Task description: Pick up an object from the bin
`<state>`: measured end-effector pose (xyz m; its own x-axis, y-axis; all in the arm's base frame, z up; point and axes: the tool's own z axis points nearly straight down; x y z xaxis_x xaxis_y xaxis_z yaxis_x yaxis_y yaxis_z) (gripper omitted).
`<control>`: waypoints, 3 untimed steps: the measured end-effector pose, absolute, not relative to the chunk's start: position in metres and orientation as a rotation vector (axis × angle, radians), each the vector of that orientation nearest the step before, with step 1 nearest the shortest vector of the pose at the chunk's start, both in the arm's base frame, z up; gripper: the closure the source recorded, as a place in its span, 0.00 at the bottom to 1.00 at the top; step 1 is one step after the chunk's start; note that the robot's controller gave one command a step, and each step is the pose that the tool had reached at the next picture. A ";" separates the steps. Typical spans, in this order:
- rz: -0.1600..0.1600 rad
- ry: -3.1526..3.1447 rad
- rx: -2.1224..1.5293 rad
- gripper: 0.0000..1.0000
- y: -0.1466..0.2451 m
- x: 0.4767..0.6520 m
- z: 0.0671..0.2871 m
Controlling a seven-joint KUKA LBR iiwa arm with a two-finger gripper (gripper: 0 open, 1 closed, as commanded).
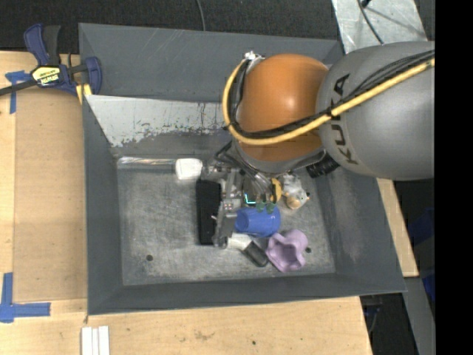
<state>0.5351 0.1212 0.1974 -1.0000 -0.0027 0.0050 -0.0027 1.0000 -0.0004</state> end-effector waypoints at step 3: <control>0.001 -3.133 0.158 0.00 0.043 0.486 0.139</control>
Offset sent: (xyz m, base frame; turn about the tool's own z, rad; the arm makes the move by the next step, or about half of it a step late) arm -0.0133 -0.1142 -0.1274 -0.1632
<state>0.4859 0.0426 0.1385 -0.9949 -0.1003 0.0049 -0.1003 0.9950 -0.0001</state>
